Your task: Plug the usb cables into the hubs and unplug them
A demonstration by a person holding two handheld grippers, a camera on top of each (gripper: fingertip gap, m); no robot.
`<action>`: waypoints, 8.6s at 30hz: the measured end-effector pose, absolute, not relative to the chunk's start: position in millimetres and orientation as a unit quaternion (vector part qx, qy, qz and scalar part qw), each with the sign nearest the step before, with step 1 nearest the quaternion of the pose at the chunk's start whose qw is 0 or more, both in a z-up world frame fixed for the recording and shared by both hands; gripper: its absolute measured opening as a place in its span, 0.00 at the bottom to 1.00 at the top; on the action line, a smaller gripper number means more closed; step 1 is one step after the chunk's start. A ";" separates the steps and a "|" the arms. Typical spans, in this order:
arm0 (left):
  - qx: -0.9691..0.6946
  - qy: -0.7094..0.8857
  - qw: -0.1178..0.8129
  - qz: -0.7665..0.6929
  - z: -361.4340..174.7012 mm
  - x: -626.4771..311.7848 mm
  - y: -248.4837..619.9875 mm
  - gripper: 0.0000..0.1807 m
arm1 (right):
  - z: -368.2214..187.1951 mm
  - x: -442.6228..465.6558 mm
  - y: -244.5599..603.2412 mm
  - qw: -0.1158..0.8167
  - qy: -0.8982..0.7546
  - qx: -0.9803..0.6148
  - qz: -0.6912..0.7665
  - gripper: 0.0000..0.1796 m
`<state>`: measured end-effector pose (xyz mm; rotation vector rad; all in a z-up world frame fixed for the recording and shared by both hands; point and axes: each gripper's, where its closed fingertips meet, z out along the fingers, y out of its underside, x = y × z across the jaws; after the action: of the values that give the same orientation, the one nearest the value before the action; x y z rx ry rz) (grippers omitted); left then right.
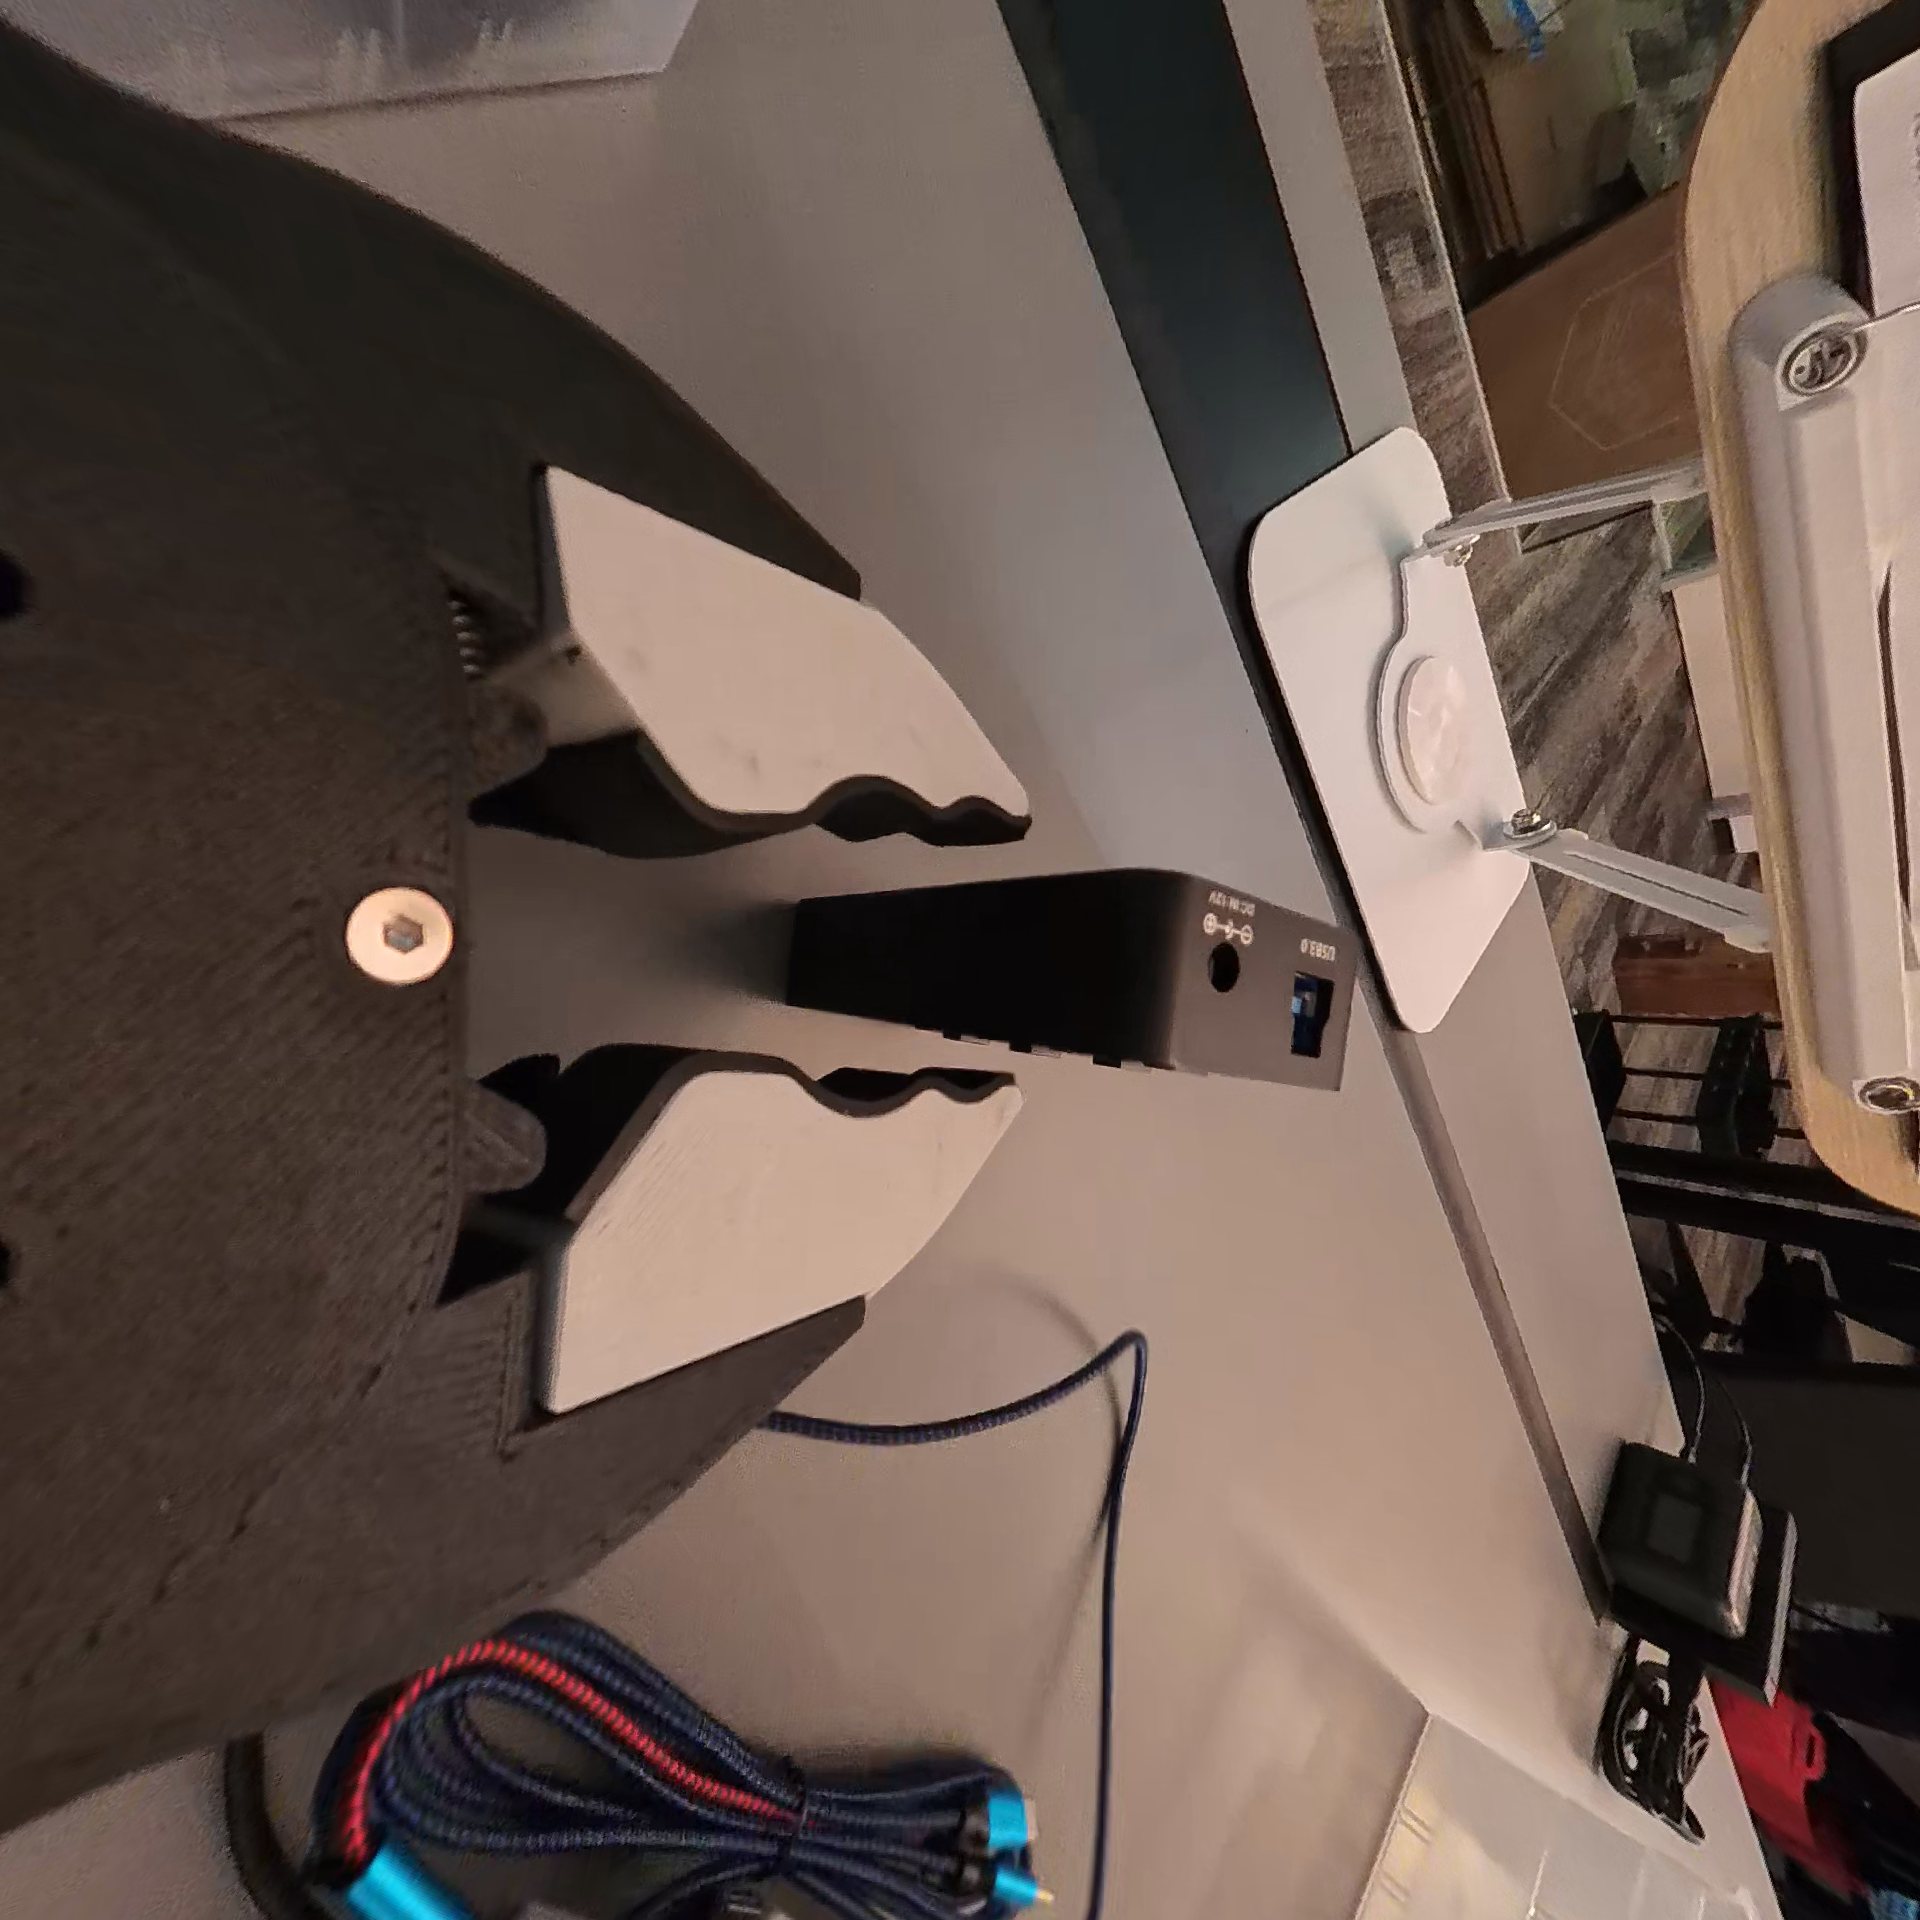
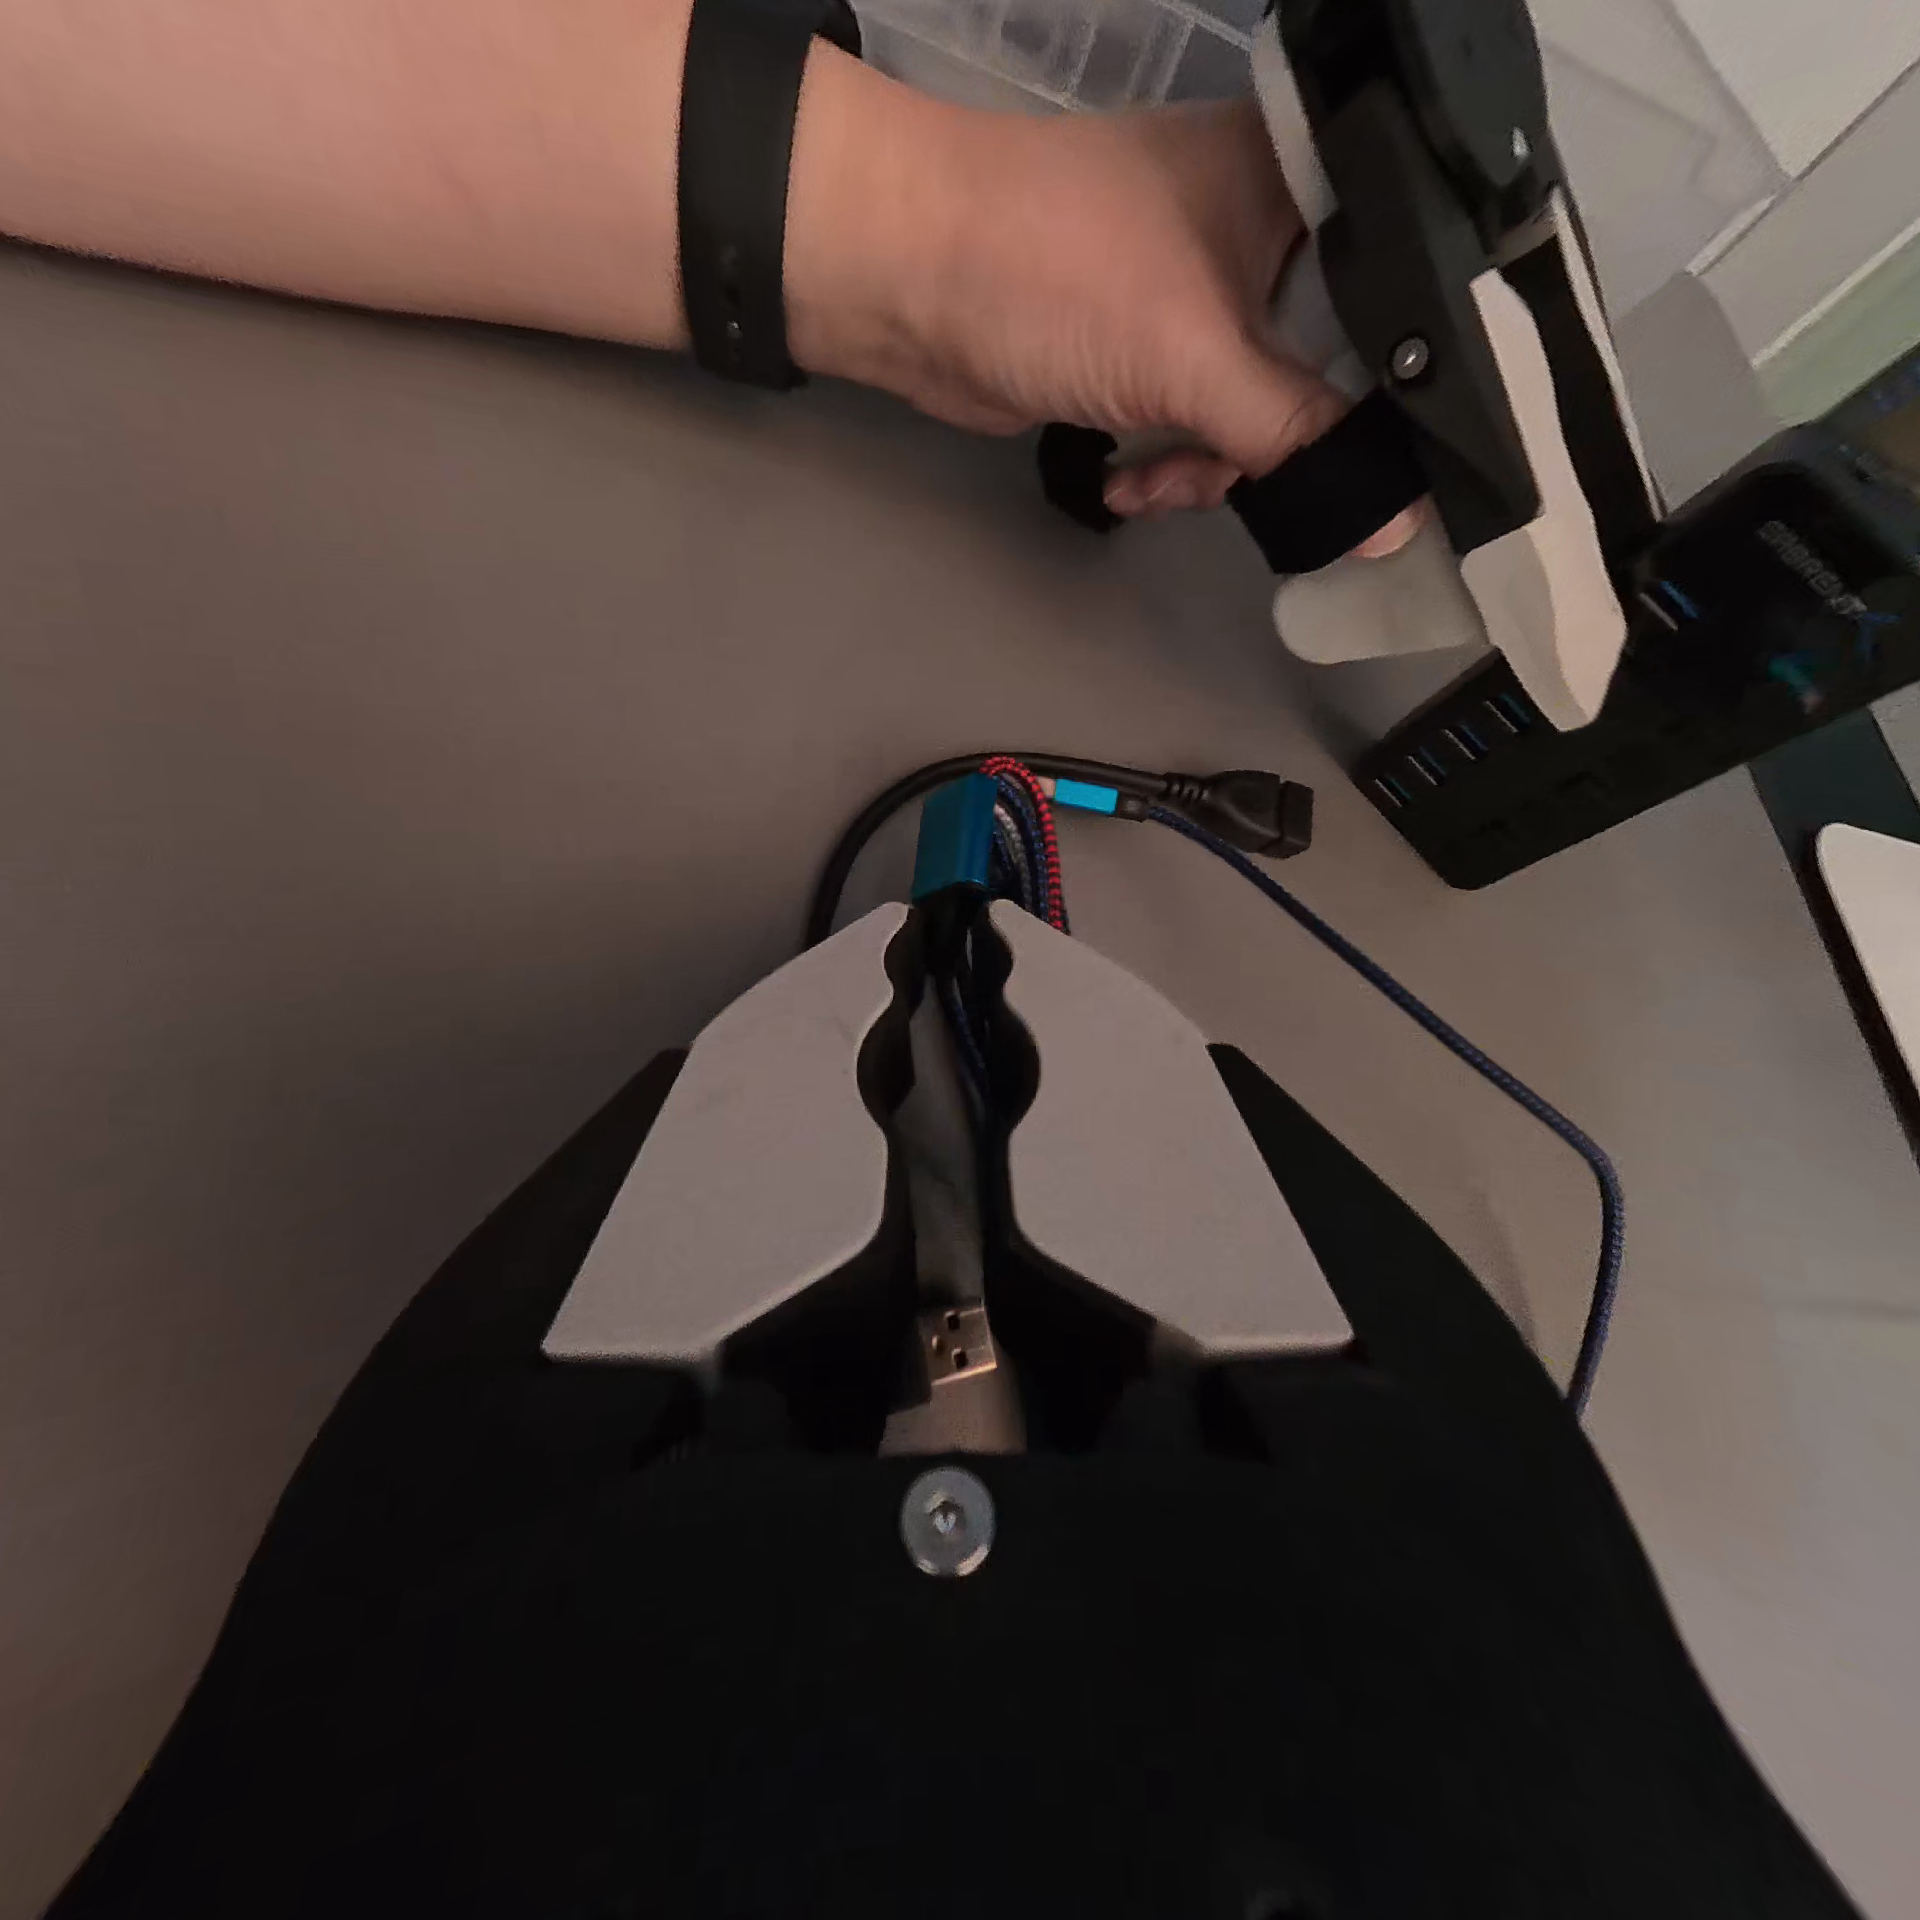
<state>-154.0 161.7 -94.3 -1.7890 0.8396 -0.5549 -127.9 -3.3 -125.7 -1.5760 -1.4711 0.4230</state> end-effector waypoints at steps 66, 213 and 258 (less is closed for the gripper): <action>-0.652 0.323 0.631 -0.270 -22.3 -170.5 114.8 0.35 | -5.7 -55.3 -13.4 0.480 -0.488 -0.469 0.558 0.02; -0.589 0.378 0.212 -0.682 -3.7 -99.1 -13.5 0.06 | -3.9 -106.5 -14.2 0.686 -0.579 -0.422 0.131 0.08; -0.720 0.372 0.432 -0.396 10.8 -36.4 97.9 0.15 | 50.9 -47.5 49.8 0.678 -0.341 -0.632 0.158 0.08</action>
<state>-36.4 97.9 10.8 -1.7954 0.9267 -0.9883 -47.5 49.8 50.9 -1.4194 -0.7662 0.3548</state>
